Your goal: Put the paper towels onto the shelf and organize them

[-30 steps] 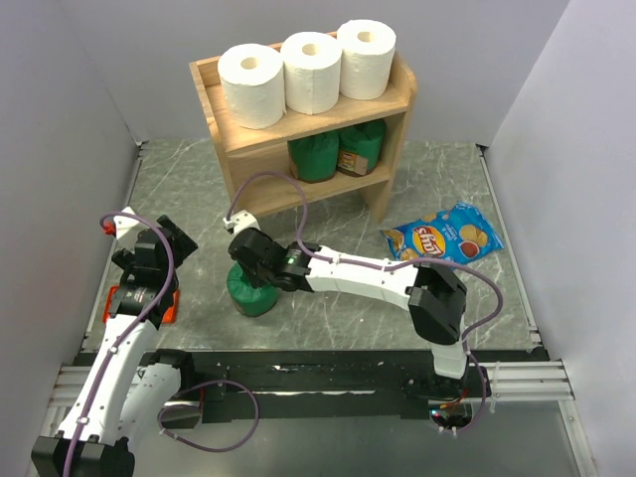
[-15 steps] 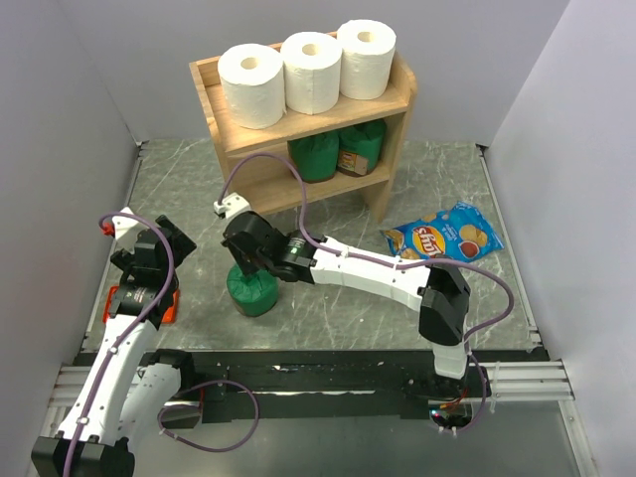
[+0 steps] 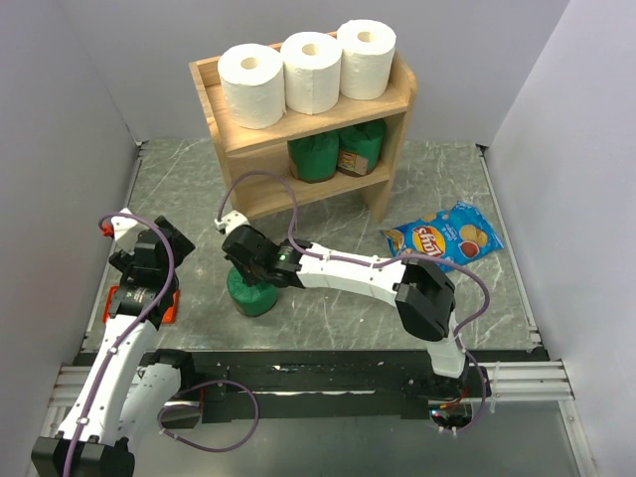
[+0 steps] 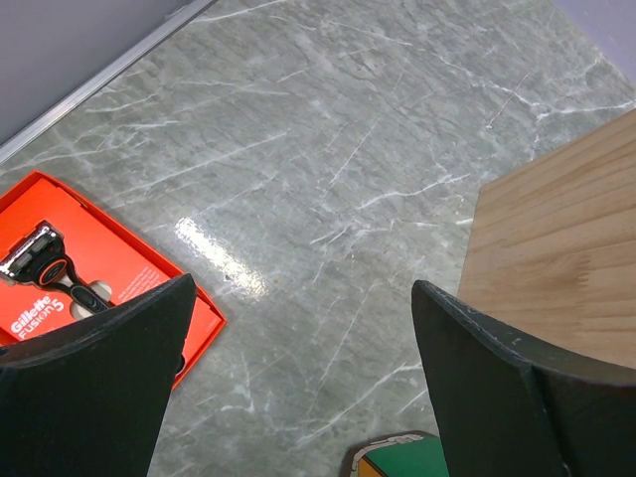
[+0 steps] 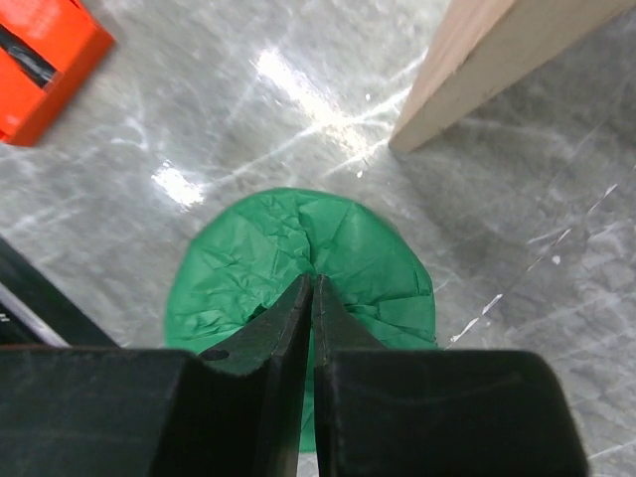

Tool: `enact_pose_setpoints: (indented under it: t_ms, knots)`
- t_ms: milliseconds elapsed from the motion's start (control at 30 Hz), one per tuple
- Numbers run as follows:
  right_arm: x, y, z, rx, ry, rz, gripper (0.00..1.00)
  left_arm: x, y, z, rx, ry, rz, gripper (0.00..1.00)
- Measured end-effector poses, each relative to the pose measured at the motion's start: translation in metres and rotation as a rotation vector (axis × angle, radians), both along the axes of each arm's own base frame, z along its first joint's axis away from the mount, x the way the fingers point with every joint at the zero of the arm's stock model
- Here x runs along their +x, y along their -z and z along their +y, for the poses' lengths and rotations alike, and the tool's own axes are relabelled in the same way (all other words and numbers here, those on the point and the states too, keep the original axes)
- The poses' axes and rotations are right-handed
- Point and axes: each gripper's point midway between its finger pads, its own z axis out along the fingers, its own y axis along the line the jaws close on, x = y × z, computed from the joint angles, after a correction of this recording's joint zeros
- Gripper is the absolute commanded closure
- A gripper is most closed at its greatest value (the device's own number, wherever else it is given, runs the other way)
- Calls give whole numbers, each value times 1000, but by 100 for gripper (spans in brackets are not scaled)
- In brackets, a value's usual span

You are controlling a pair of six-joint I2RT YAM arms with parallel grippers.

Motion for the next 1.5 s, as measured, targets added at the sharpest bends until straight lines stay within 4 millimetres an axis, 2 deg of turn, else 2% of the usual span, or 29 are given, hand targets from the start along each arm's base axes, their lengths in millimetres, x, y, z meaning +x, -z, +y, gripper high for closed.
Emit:
enact_pose_setpoints:
  t_ms: [67,433,600,700,833,933,967,1000,1067,1167,1333,1500]
  knots:
    - [0,6,-2,-11,3,3,89,0,0,1,2,-3,1,4]
    - [2,5,-1,0,20,1,87,-1,0,2,7,-11,3,4]
    - [1,1,-2,9,23,1,74,-1,0,3,8,-14,4,4]
    - [-1,-12,-5,41,25,-5,71,-2,1,3,9,-16,5,4]
    - [-7,-41,-15,116,45,-13,62,-2,1,3,10,-17,6,4]
    - [-5,-62,-19,175,87,-26,46,-2,1,3,10,-17,6,4]
    - [-3,-65,-22,185,108,-28,35,-2,1,3,10,-17,6,4]
    - [-1,-66,-25,195,132,-26,32,-2,1,3,10,-17,6,4]
    - [2,-60,-31,200,182,-13,23,-2,0,3,9,-16,3,4]
    - [6,-41,-44,183,256,21,20,-3,-2,3,8,-17,-7,4]
    - [7,-7,-63,171,383,88,23,-4,-5,3,3,-17,-20,4]
    - [5,0,-62,209,430,132,27,-5,-9,3,1,-17,-35,4]
